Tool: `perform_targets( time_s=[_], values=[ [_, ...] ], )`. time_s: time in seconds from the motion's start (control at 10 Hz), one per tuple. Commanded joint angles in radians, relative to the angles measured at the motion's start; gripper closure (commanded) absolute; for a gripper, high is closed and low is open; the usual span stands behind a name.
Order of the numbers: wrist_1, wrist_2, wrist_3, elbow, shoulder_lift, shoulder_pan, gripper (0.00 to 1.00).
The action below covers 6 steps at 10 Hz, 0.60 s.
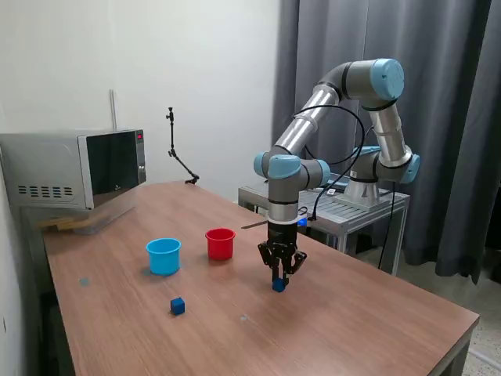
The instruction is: Place red objects in the red bin, and blue objects in the blue bin.
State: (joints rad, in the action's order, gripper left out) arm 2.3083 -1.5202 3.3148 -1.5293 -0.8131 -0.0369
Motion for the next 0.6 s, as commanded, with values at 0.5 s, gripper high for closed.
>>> perform_targets(
  time_s=[0.5],
  values=[
    [-0.009, -0.005, -0.009, 0.076, -0.024, 0.002, 1.00]
  ],
)
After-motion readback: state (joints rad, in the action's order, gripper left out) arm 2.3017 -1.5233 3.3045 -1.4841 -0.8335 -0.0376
